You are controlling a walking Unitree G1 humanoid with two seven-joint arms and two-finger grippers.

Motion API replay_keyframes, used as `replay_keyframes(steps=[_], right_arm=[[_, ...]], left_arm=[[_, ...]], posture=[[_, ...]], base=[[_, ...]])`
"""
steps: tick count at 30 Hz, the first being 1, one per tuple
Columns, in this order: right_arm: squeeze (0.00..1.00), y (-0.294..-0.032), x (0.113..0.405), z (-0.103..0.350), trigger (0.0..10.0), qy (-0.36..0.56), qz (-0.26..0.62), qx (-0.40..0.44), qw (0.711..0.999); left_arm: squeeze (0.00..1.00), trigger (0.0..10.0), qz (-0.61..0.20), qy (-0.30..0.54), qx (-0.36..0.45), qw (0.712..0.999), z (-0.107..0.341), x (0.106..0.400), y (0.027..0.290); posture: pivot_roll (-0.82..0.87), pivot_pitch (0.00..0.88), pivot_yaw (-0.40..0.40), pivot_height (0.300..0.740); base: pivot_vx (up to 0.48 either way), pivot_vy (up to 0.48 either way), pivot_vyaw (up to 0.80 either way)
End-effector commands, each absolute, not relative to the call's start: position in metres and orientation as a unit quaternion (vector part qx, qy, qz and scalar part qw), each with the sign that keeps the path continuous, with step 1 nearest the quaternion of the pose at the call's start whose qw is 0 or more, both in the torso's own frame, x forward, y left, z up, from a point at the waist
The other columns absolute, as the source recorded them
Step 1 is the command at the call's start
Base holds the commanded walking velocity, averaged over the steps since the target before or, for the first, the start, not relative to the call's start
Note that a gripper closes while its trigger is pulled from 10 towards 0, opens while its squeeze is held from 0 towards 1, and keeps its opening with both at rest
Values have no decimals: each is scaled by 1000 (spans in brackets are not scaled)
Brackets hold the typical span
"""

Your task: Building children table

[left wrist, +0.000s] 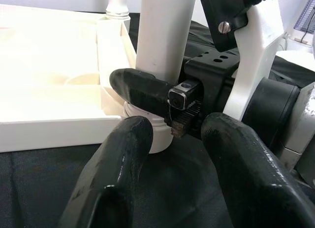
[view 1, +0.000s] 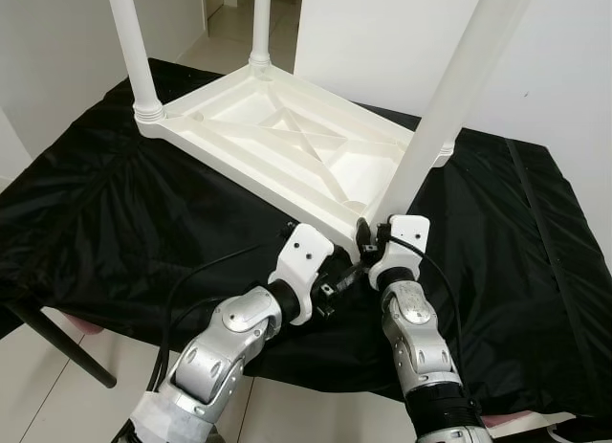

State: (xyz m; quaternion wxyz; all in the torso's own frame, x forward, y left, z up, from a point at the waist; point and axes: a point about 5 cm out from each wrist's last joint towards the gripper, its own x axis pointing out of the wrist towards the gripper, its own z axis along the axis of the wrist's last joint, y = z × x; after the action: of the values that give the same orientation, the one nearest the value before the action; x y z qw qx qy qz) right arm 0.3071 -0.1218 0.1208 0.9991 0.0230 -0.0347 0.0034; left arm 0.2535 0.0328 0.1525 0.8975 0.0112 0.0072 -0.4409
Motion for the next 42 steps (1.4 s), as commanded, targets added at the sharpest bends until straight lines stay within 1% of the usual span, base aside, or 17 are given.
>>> replay_keyframes(steps=[1, 6, 7, 10, 11, 13, 17, 18, 19, 20, 25, 27, 28, 29, 30, 38, 42], right_arm=[[0, -127, 301, 103, 10000, 12, -7, 11, 1000], [0, -128, 302, 104, 10000, 16, -9, 8, 1000], [0, -120, 302, 106, 10000, 19, 15, 0, 1000], [0, -116, 301, 108, 10000, 11, 38, 11, 999], [1000, -115, 299, 113, 10000, -7, 53, 28, 998], [1000, -118, 299, 119, 10000, -22, 73, 35, 996], [1000, -124, 302, 123, 10000, -21, 70, 22, 997], [1000, -128, 304, 125, 10000, -25, 93, 19, 995], [690, -131, 305, 128, 10000, -29, 120, 17, 992], [0, -134, 305, 131, 10000, -36, 156, 14, 987], [0, -141, 306, 136, 10000, -42, 201, 6, 979], [0, -149, 307, 136, 10000, -39, 262, -25, 964], [0, -149, 307, 136, 10000, -39, 262, -25, 964], [0, -154, 308, 135, 10000, -31, 305, -50, 951], [0, -155, 309, 134, 10000, -28, 316, -56, 947], [0, -155, 320, 126, 10000, -10, 353, -88, 931], [0, -148, 327, 116, 10000, 2, 360, -99, 928]], left_arm=[[0, 10000, -465, 12, 11, 885, 149, 249, 30], [0, 10000, -466, 13, 12, 885, 148, 249, 31], [0, 10000, -465, 13, 13, 885, 148, 249, 32], [0, 10000, -465, 13, 13, 885, 148, 249, 32], [0, 10000, -465, 13, 13, 885, 148, 248, 32], [0, 10000, -465, 14, 14, 885, 148, 248, 32], [0, 10000, -464, 13, 14, 886, 148, 249, 32], [0, 10000, -463, 13, 14, 886, 149, 249, 32], [0, 10000, -462, 13, 14, 886, 149, 249, 33], [0, 10000, -462, 13, 13, 887, 149, 249, 33], [0, 10000, -461, 13, 13, 887, 149, 248, 34], [0, 10000, -460, 14, 13, 888, 149, 248, 34], [0, 10000, -460, 14, 13, 888, 149, 248, 34], [0, 10000, -459, 15, 14, 888, 149, 249, 35], [0, 10000, -459, 15, 14, 888, 149, 249, 36], [0, 10000, -456, 13, 16, 890, 151, 253, 39], [0, 10000, -458, 11, 16, 889, 153, 253, 38]], posture=[[153, 10, -110, 740], [153, 10, -109, 740], [153, 9, -107, 740], [152, 8, -106, 740], [152, 7, -106, 740], [152, 8, -107, 740], [151, 9, -108, 740], [151, 11, -108, 740], [151, 14, -108, 740], [150, 15, -108, 740], [150, 19, -106, 740], [148, 25, -100, 740], [148, 25, -100, 740], [148, 27, -96, 740], [148, 30, -93, 740], [147, 34, -78, 740], [150, 36, -72, 740]], base=[[0, 0, 0], [0, 0, 0], [0, 0, 0], [0, 0, 0], [0, 0, 0], [0, 0, 0], [0, 0, 0], [0, 0, 0], [0, 0, 0], [0, 0, 0], [0, 0, 0], [0, 0, 0], [0, 0, 0], [0, 0, 0], [0, 0, 0], [0, 0, 0], [0, 0, 0]])
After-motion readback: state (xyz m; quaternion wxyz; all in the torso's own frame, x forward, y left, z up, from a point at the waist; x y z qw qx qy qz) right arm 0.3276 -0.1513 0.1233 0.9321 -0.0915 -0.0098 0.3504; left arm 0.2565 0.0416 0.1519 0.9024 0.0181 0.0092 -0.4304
